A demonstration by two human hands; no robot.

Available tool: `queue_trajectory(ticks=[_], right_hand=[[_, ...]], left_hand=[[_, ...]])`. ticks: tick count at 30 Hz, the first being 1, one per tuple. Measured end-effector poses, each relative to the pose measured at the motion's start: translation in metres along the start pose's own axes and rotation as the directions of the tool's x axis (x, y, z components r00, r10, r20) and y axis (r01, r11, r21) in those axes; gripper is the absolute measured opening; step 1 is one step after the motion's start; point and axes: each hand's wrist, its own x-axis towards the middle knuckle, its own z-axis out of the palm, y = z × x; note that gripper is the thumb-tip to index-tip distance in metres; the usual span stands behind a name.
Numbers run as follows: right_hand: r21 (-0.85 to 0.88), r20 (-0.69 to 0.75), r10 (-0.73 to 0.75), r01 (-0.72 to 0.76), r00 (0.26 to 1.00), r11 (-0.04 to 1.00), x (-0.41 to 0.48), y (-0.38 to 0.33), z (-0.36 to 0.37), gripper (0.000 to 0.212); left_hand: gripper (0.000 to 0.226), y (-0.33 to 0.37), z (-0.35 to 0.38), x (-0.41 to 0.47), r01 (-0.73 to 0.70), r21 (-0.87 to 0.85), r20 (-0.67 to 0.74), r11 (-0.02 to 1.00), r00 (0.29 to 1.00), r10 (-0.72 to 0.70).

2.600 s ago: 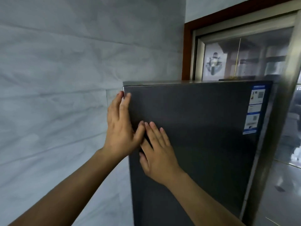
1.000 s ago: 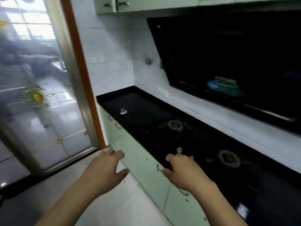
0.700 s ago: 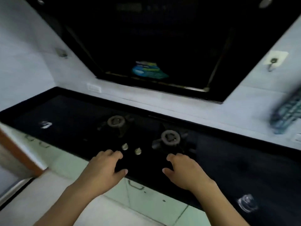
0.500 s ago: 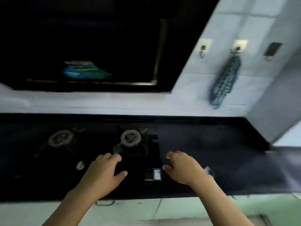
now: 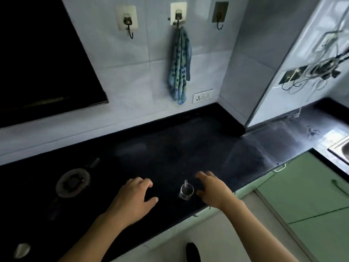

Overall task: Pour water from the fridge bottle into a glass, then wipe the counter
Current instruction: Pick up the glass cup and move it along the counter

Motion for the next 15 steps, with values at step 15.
queue_trajectory(ticks=[15], right_hand=[[-0.087, 0.388, -0.466, 0.535, 0.795, 0.840, 0.135, 0.068, 0.057, 0.082]], left_hand=[[0.034, 0.047, 0.080, 0.052, 0.412, -0.214, 0.180, 0.886, 0.908, -0.378]])
